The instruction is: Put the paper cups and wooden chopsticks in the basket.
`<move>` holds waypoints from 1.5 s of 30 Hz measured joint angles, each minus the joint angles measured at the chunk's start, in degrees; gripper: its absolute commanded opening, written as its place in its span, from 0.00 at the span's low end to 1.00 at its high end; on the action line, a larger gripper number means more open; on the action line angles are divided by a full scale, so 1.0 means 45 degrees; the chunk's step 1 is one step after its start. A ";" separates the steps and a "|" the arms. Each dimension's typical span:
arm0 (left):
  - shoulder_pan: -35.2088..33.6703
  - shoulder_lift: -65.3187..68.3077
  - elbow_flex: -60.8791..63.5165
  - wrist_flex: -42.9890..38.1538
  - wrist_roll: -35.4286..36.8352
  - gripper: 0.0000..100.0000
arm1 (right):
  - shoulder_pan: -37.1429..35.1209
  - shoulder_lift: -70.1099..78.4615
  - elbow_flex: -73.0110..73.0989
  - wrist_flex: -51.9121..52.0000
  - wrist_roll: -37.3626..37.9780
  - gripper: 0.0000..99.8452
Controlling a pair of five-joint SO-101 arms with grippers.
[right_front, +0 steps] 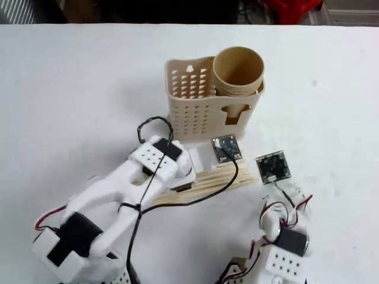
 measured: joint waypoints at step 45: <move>0.0137 0.0547 -0.1309 0.1641 0.0664 0.11 | -0.0313 -0.0645 0.0000 0.1700 -0.3868 0.10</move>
